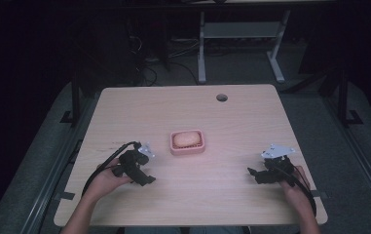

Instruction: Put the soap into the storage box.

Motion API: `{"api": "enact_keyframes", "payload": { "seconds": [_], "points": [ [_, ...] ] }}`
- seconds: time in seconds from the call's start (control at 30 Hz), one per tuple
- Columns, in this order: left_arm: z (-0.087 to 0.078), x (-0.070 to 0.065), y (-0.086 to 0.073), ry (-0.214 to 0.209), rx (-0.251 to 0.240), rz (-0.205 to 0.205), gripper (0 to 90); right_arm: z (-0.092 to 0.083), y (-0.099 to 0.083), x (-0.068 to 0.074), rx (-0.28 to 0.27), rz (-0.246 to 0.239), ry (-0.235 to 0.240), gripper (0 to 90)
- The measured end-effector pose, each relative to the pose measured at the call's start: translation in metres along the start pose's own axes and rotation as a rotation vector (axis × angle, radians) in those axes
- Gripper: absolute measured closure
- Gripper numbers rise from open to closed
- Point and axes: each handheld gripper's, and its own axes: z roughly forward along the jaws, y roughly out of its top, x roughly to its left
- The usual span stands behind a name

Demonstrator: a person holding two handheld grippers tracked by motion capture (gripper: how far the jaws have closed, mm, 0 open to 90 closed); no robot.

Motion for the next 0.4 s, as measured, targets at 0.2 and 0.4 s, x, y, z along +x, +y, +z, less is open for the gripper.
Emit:
{"api": "enact_keyframes", "payload": {
  "seconds": [0.2, 0.4],
  "points": [
    [-0.002, -0.004, -0.011, 0.006, 0.002, 0.002, 24.7, 0.000, 0.000, 0.001, 0.002, -0.001, 0.001, 13.9],
    [-0.008, -0.010, -0.026, 0.014, -0.028, -0.024, 24.7, 0.000, 0.000, 0.001, 0.000, -0.005, 0.002, 13.9]
  ]
}}
